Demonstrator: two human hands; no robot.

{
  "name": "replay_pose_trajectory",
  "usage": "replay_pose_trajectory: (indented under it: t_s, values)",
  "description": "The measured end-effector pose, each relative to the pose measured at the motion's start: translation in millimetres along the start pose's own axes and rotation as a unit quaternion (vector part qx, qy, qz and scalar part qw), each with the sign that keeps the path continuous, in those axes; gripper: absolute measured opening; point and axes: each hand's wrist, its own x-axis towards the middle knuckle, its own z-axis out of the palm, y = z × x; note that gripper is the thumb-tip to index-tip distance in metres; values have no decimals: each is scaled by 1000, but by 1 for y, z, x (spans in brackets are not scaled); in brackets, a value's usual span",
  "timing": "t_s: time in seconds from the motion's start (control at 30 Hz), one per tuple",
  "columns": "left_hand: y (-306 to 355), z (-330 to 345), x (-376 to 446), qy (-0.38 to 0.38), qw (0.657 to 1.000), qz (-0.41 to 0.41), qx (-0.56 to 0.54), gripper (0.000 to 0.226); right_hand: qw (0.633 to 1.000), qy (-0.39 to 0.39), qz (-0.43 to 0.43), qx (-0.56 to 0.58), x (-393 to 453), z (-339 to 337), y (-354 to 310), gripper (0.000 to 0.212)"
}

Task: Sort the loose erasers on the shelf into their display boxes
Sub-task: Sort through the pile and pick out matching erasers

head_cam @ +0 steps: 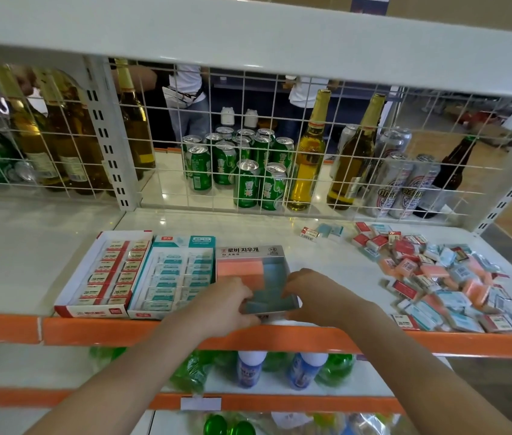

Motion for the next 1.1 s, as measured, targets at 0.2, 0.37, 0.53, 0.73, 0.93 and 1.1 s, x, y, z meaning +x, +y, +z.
replay_pose_trajectory:
  t_s: [0.2, 0.37, 0.53, 0.73, 0.93, 1.1]
  values:
    - [-2, 9, 2, 10, 1000, 14, -5, 27, 996, -17, -30, -80, 3, 4, -2, 28]
    - [-6, 9, 6, 9, 1000, 21, 8, 28, 996, -23, -32, -80, 6, 6, 0, 27]
    - [-4, 0, 14, 13, 1000, 21, -2, 47, 999, 36, -18, 20, -3, 0, 13, 30]
    - [25, -8, 33, 27, 998, 55, -34, 34, 994, 68, 63, 55, -25, -3, 50, 29]
    - [67, 0, 62, 21, 994, 108, -29, 20, 985, 81, 143, 61, -60, -5, 83, 27]
    - [97, 13, 84, 4, 989, 139, -47, 19, 971, 100, 204, 70, -88, -4, 107, 26]
